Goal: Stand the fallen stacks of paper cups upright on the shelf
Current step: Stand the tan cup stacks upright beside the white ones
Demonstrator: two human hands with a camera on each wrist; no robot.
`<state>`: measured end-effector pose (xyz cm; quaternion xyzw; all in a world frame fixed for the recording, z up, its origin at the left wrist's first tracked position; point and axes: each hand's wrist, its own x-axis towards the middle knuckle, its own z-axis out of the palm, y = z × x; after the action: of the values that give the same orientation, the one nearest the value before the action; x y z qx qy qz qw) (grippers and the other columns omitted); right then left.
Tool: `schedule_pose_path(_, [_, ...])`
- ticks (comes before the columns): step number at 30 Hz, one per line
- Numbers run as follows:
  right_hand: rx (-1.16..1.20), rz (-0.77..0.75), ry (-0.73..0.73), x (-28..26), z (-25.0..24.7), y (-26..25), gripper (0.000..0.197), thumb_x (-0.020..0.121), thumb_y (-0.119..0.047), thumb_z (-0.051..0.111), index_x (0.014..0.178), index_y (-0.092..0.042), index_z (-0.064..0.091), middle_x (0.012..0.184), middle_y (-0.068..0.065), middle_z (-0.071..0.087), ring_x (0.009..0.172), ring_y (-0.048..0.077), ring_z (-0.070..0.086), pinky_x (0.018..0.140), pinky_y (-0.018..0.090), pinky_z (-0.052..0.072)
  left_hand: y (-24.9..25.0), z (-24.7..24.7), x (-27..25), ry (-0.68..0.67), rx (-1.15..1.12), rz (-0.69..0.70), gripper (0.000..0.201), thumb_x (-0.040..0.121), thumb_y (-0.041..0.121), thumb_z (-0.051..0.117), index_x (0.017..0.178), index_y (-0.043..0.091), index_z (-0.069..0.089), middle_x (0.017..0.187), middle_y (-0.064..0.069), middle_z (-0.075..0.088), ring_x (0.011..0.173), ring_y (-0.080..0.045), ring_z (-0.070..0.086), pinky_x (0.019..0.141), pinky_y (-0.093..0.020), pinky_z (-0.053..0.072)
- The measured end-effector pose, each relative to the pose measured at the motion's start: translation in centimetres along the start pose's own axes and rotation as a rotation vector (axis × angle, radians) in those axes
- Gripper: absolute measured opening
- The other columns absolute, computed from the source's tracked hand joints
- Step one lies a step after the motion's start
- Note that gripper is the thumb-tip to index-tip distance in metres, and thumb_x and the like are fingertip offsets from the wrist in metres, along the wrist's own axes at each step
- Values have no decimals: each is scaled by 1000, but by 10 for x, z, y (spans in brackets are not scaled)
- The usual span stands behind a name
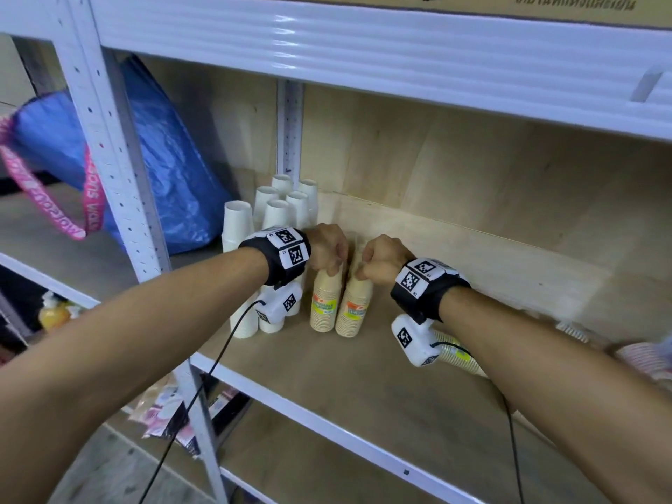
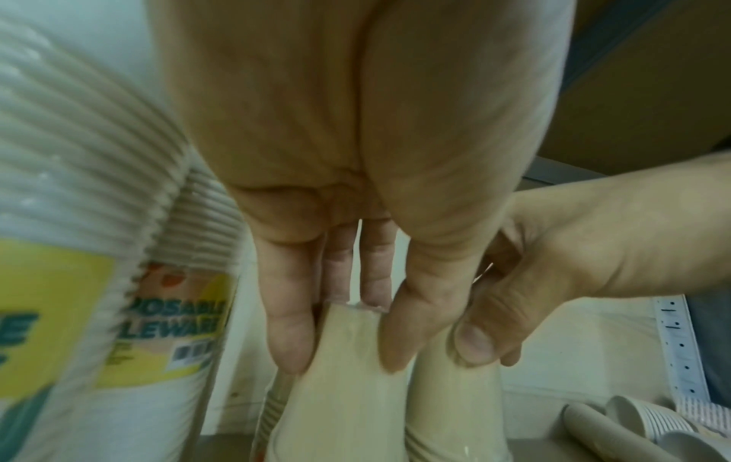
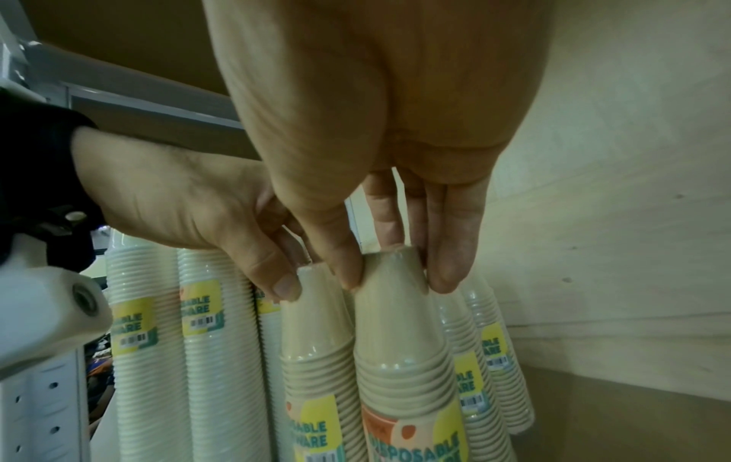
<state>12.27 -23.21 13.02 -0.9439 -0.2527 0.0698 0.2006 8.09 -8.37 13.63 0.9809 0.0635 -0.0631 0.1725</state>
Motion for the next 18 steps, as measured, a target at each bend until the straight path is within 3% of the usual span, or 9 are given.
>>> schedule_pose_path(3, [9, -27, -21, 3, 4, -1, 36, 73, -21, 79, 104, -6, 69, 106, 12, 68, 88, 25, 62, 52, 19, 36, -1, 2, -2, 11, 66, 21, 34, 80, 7, 71, 113, 15, 66, 101, 3, 62, 93, -16, 57, 72, -26, 46])
schedule_pose_path(7, [8, -37, -26, 4, 9, 0, 37, 76, -19, 78, 109, -4, 68, 109, 14, 67, 93, 26, 62, 67, 24, 42, -5, 7, -1, 7, 75, 29, 34, 80, 7, 70, 113, 16, 65, 91, 8, 56, 88, -14, 53, 59, -21, 37])
schedule_pose_path(12, [8, -55, -18, 4, 10, -1, 33, 76, -18, 77, 104, -3, 70, 107, 15, 68, 96, 29, 64, 70, 27, 47, -8, 9, 0, 18, 71, 39, 35, 82, 4, 68, 115, 13, 66, 97, 4, 59, 89, -15, 54, 66, -24, 41])
schedule_pose_path(14, [-2, -66, -18, 5, 11, -2, 33, 75, -19, 77, 102, -1, 71, 105, 16, 69, 96, 31, 65, 76, 34, 54, -9, 9, 1, 15, 67, 32, 36, 82, 4, 68, 117, 14, 66, 99, 3, 60, 90, -16, 54, 72, -27, 43])
schedule_pose_path(18, [-22, -79, -15, 7, 12, -2, 38, 76, -21, 75, 105, 2, 68, 107, 19, 69, 98, 34, 65, 82, 41, 54, -8, 9, 2, 22, 66, 38, 33, 83, 5, 66, 114, 16, 68, 100, 4, 60, 92, -15, 54, 74, -27, 43])
